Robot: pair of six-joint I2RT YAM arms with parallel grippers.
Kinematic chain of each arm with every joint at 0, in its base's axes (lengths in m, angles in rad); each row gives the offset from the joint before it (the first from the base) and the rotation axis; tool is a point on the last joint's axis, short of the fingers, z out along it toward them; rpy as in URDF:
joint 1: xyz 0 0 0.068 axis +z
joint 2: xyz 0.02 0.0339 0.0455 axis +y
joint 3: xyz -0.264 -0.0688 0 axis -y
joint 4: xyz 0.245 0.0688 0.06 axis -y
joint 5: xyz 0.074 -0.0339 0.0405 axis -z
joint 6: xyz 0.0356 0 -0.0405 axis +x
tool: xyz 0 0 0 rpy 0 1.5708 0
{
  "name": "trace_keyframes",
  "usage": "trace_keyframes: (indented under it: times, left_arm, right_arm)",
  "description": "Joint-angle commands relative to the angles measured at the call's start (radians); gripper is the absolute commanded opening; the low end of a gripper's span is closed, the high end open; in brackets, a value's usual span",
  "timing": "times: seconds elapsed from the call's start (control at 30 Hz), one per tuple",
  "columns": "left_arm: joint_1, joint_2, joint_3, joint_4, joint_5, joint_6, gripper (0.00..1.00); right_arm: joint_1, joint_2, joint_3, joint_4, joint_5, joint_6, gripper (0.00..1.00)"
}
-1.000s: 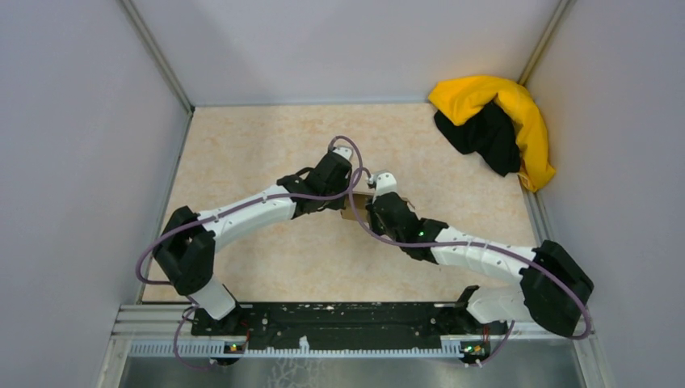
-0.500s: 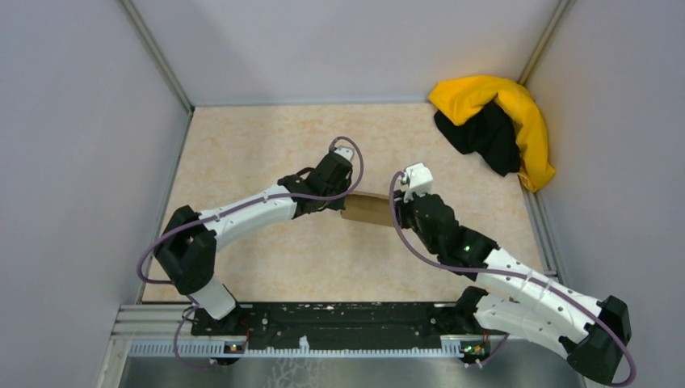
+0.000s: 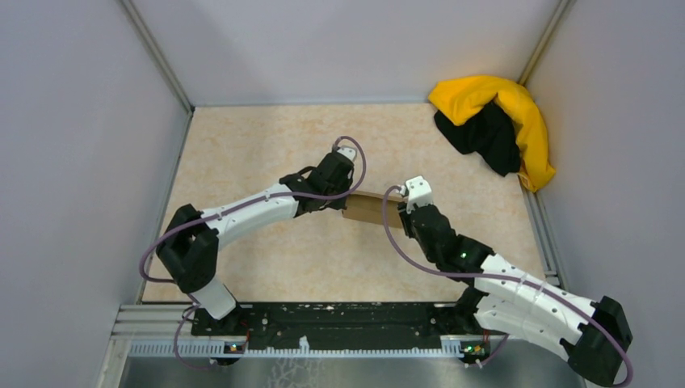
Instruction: Fold the paper box
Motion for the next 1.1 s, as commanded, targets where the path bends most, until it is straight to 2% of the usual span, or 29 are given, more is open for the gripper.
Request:
trace_keyframes:
  times: [0.0, 0.2, 0.67, 1.07]
  left_arm:
    - [-0.001, 0.043, 0.013, -0.06, 0.046, 0.022, 0.03]
    - [0.0, 0.056, 0.02, -0.065, 0.061, 0.031, 0.03]
    - [0.001, 0.067, 0.029, -0.067, 0.068, 0.04, 0.03]
    - [0.005, 0.067, 0.027, -0.064, 0.074, 0.042, 0.03]
  right_arm:
    - [-0.034, 0.008, -0.01, 0.084, 0.026, -0.011, 0.35]
    - [-0.082, 0.034, -0.015, 0.104, -0.047, -0.002, 0.29]
    - [-0.138, 0.068, -0.031, 0.125, -0.115, 0.026, 0.25]
    - [-0.209, 0.105, -0.005, 0.104, -0.191, 0.058, 0.16]
